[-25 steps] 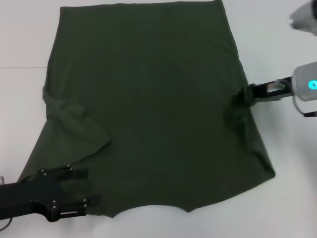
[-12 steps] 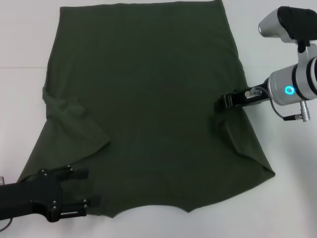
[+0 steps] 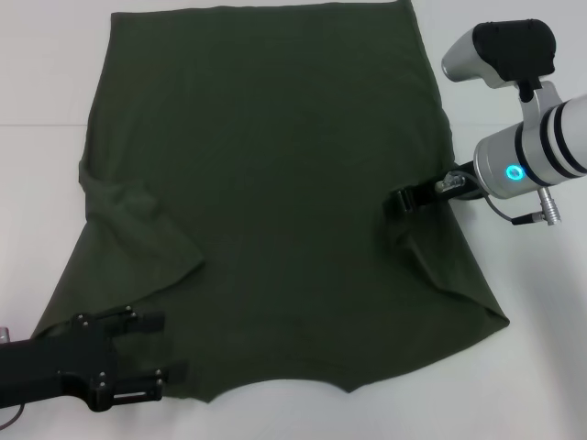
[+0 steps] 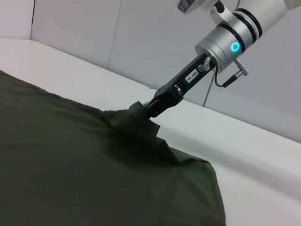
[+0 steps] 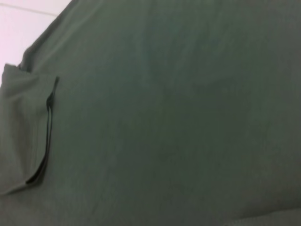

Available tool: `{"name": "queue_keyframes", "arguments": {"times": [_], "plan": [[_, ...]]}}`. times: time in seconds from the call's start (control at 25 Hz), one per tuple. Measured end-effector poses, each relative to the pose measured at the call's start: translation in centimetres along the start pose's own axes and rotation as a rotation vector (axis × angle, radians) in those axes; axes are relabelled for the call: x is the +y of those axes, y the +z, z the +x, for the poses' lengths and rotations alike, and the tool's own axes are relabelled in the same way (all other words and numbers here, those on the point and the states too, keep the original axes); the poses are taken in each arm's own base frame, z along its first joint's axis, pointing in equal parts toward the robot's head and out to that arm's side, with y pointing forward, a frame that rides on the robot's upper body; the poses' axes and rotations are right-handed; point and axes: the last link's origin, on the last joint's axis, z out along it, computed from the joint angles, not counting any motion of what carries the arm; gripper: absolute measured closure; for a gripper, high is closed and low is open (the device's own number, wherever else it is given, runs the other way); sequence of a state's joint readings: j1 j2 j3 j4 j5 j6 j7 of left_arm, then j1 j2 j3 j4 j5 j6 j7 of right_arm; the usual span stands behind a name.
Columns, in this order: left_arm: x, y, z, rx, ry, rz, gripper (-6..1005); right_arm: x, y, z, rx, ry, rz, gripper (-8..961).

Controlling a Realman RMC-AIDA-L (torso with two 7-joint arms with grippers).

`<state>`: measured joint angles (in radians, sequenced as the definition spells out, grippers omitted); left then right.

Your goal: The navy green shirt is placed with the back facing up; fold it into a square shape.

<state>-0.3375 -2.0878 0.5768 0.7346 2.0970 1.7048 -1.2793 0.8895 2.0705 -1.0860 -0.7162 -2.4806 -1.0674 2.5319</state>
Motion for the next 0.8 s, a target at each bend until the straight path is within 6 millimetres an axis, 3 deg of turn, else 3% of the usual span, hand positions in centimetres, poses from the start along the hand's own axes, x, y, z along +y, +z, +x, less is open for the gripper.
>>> {"name": "queue_keyframes", "arguments": {"times": [0.56, 0.8], "plan": [[-0.01, 0.19, -0.09, -0.002, -0.001, 0.005, 192, 0.27, 0.07, -0.2, 0.021, -0.04, 0.012, 921], [0.01, 0.21, -0.11, -0.003, 0.0, 0.004, 192, 0.37, -0.06, -0.36, -0.002, -0.001, -0.014, 842]]}}
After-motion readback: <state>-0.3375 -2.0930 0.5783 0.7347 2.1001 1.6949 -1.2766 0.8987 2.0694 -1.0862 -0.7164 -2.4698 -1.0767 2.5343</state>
